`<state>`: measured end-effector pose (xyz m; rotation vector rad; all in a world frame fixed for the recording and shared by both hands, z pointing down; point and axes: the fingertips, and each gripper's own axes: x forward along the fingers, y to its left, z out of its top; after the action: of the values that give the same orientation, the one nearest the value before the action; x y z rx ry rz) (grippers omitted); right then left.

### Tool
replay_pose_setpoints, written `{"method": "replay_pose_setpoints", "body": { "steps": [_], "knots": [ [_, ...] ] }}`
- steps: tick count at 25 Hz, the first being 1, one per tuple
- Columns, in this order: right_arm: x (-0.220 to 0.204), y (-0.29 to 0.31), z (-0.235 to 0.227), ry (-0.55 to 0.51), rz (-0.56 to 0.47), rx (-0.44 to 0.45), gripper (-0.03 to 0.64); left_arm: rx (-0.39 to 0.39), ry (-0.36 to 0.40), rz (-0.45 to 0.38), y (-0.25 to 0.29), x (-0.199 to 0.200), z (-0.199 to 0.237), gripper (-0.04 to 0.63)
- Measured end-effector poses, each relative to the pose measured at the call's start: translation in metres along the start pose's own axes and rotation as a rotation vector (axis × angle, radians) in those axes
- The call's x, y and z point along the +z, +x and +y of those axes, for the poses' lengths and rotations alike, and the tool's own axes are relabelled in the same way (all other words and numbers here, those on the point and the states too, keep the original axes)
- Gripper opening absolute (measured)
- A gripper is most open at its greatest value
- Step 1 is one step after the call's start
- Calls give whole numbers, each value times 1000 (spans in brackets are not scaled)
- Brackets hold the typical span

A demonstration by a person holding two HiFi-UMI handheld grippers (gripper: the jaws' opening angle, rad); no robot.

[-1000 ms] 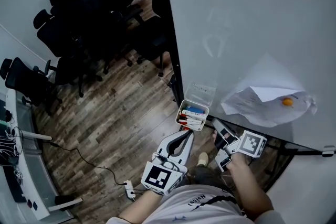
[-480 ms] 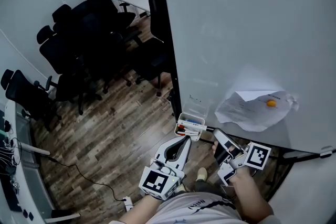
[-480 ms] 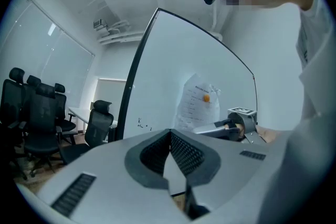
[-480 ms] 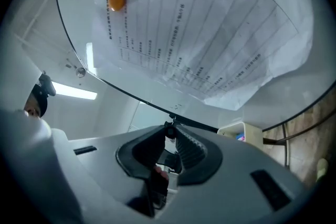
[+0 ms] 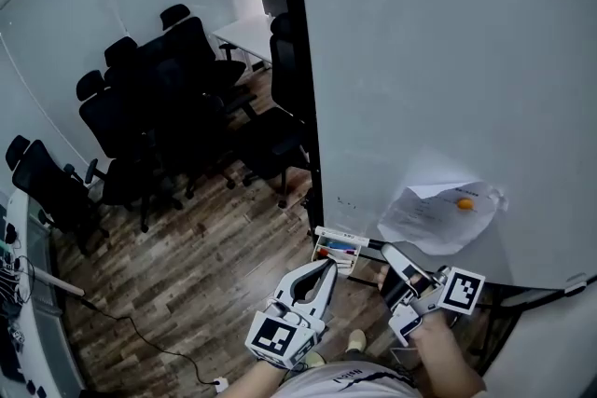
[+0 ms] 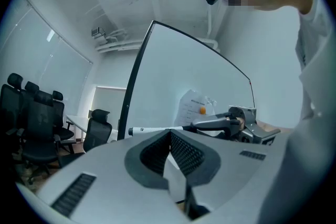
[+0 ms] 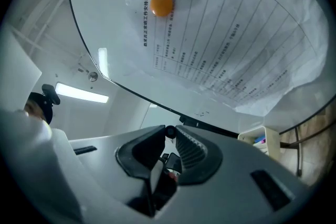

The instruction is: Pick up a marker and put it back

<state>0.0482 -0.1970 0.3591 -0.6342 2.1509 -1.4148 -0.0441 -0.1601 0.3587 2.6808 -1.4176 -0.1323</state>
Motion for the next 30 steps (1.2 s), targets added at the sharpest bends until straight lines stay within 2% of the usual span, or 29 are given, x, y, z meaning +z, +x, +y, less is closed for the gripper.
{"method": "replay_pose_setpoints", "body": {
  "steps": [6,9,13,30],
  "knots": [
    [-5,6,11,-5,7,20,72,-15,64,-42,-3,15,-2,11],
    [-8,6,11,-2,6,21,72,-5,24,1,-7,6,3,11],
    [-9,5,8,-1,5,18,72,10,-15,0,-8,5,7,11],
    [-11,5,0,12,-1,9,72,21,-18,-4,-8,1,10,11]
  ]
}}
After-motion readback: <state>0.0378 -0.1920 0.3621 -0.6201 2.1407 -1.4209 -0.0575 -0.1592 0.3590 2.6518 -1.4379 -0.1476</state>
